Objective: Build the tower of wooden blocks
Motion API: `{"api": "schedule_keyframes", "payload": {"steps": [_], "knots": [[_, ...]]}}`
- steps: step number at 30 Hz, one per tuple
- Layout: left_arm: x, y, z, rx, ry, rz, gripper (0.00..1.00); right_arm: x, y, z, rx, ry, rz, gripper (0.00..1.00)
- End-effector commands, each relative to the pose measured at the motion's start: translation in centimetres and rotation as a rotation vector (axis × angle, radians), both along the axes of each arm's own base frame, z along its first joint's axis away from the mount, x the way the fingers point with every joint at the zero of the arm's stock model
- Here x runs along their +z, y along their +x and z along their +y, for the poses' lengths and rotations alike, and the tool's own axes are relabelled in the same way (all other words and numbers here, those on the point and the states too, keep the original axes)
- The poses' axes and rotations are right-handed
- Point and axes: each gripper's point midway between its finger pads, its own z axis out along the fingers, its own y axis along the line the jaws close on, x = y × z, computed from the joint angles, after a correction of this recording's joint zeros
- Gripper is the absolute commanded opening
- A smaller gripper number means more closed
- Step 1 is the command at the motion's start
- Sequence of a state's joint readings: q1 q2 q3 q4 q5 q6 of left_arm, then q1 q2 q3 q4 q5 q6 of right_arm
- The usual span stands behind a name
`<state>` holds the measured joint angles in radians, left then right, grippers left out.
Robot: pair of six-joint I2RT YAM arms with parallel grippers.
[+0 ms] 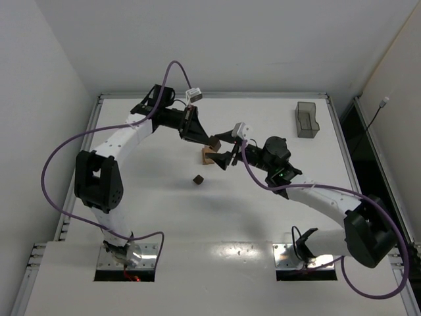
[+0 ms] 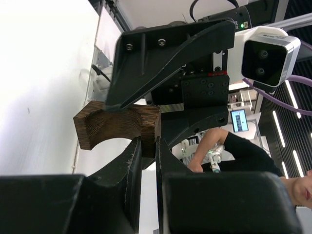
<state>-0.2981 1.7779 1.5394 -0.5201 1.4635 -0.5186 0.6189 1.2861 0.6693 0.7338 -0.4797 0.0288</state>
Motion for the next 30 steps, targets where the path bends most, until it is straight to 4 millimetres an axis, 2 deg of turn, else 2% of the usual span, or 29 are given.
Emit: {"api": "schedule_keyframes", "payload": {"steps": [1,4,6,7,11,13,14,15,16,17,18,19,20,21,22,24,25,26,27,28,29,30], "knots": [[4.0,-3.8,0.3,-0.146,-0.118,-0.038,0.00,3.8,0.3,0.6,0.011,0.058,-0.125,0.63],[4.0,-3.8,0.3,-0.146,-0.118,-0.038,0.00,3.9,0.7,0.4,-0.018,0.057,-0.131,0.53],[4.0,-3.8,0.3,-0.146,-0.118,-0.038,0.00,3.9,0.8,0.4,-0.020,0.053,-0.139,0.40],[4.0,-3.8,0.3,-0.146,-0.118,-0.038,0.00,3.6,0.8,0.4,-0.021,0.043,-0.139,0.28],[4.4,-4.2,0.5,-0.146,-0.121,-0.049,0.00,2.8,1.1,0.0,-0.048,0.015,-0.123,0.01],[4.4,-4.3,0.5,-0.147,-0.125,-0.065,0.00,3.0,0.9,-0.4,-0.058,-0.002,-0.099,0.00],[4.3,-4.2,0.5,-0.140,-0.120,-0.067,0.05,3.0,0.8,-0.5,-0.058,-0.013,-0.084,0.00],[3.4,-4.0,0.3,-0.105,-0.089,-0.061,0.21,2.9,1.5,-1.2,-0.099,-0.030,-0.058,0.00],[3.2,-3.4,0.6,-0.073,-0.082,-0.089,0.24,4.7,1.6,-1.5,-0.115,-0.028,-0.057,0.00],[2.9,-2.9,0.7,-0.040,-0.066,-0.092,0.27,2.0,1.4,-1.8,-0.121,-0.120,0.059,0.00],[2.1,-2.6,0.9,0.019,-0.025,-0.052,0.35,2.0,1.5,-2.4,-0.152,-0.148,0.094,0.00],[2.1,-1.7,1.4,0.060,-0.032,-0.101,0.44,2.6,1.9,-3.0,-0.180,-0.170,0.121,0.00],[1.8,-1.2,1.7,0.098,-0.022,-0.094,0.55,1.1,0.8,-4.0,-0.187,-0.241,0.205,0.00],[2.0,-0.9,2.2,0.144,-0.012,-0.080,0.68,0.5,0.8,-4.8,-0.199,-0.280,0.242,0.00],[1.2,0.5,3.0,0.222,0.012,-0.082,0.83,-0.6,0.0,-6.0,-0.208,-0.355,0.320,0.00],[0.4,1.8,4.1,0.304,0.045,-0.116,0.92,-1.0,-0.5,-7.3,-0.216,-0.420,0.361,0.00],[0.1,2.8,4.8,0.376,0.079,-0.142,0.96,-1.9,-0.6,-8.1,-0.221,-0.463,0.396,0.00],[-0.7,3.9,6.0,0.439,0.118,-0.126,0.96,-4.1,-1.9,-9.3,-0.215,-0.549,0.489,0.00],[-0.9,4.5,6.8,0.487,0.146,-0.160,0.96,-4.9,-1.9,-10.1,-0.220,-0.577,0.532,0.00],[-1.6,6.2,7.7,0.578,0.206,-0.185,0.96,-6.6,-1.8,-10.5,-0.217,-0.626,0.588,0.00],[-2.6,6.5,8.9,0.639,0.284,-0.160,0.97,-7.9,-2.0,-11.0,-0.219,-0.663,0.648,0.00],[-3.0,7.1,9.8,0.677,0.348,-0.231,0.99,-9.0,-3.1,-11.4,-0.179,-0.709,0.729,0.00]]}}
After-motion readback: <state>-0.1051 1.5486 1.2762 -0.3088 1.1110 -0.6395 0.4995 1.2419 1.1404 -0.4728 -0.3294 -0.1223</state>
